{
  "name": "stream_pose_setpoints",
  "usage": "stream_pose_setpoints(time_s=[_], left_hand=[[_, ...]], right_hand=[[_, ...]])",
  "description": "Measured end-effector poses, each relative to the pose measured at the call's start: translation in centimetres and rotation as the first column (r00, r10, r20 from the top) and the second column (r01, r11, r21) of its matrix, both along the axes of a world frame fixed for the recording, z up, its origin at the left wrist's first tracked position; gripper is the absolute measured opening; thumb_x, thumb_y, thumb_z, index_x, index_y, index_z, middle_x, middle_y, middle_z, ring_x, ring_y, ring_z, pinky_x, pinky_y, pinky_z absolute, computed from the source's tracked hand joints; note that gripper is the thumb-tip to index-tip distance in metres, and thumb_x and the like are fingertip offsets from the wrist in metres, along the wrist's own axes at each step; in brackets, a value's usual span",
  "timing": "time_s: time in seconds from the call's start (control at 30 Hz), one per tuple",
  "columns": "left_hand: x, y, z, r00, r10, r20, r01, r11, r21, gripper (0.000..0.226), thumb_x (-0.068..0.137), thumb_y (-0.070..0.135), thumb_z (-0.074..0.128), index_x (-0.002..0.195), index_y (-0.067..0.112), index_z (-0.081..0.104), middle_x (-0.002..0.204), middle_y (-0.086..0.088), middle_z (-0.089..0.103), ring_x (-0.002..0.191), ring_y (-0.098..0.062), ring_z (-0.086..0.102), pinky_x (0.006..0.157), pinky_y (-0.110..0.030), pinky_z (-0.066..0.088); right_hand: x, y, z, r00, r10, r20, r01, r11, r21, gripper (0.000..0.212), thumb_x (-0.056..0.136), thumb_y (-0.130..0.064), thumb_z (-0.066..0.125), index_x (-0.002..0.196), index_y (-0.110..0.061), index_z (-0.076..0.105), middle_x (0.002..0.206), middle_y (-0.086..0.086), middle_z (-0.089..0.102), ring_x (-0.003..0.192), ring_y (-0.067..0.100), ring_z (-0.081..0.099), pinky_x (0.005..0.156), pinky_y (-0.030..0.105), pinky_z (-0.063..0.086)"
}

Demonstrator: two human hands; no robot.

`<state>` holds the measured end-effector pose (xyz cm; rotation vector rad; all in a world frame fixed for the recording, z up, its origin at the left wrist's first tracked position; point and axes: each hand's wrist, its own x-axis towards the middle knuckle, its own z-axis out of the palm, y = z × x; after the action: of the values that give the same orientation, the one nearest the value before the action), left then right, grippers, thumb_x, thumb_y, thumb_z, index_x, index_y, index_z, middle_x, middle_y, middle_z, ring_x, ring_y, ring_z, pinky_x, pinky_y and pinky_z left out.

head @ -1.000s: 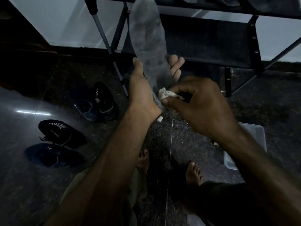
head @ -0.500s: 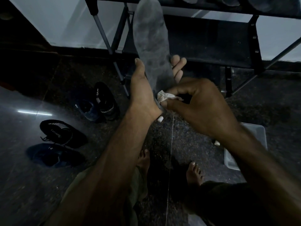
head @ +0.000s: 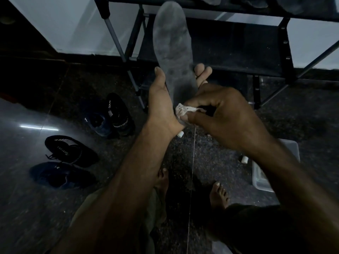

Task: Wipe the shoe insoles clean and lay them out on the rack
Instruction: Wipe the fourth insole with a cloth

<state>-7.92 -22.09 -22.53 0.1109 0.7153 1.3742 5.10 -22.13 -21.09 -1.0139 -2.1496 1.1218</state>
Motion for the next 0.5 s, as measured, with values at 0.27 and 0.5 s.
stream_pose_setpoints(time_s=[0.27,0.5], left_hand=[[0.5,-0.4,0.0,0.998,-0.055,0.039,0.055,0.998,-0.002,0.084,0.101,0.060,0.019,0.090,-0.001,0.076,0.099,-0.015,0.071,0.124,-0.027,0.055,0.090,-0.039,0.053],[0.1,-0.1,-0.2,1.000,-0.016,0.012,0.016,1.000,0.001,0.072,0.102,0.058,0.016,0.110,0.003,0.061,0.100,-0.013,0.069,0.126,-0.027,0.054,0.085,-0.035,0.054]], right_hand=[[-1.2,-0.6,-0.8,0.983,-0.174,-0.065,0.178,0.982,0.064,0.009,0.088,-0.015,0.069,0.095,-0.013,0.076,0.084,-0.002,0.062,0.078,0.005,0.058,0.068,0.018,0.048],[-0.5,-0.2,-0.1,1.000,-0.017,0.008,0.017,0.999,0.049,0.010,0.086,-0.015,0.071,0.095,-0.013,0.076,0.086,0.000,0.064,0.078,0.007,0.060,0.072,0.025,0.049]])
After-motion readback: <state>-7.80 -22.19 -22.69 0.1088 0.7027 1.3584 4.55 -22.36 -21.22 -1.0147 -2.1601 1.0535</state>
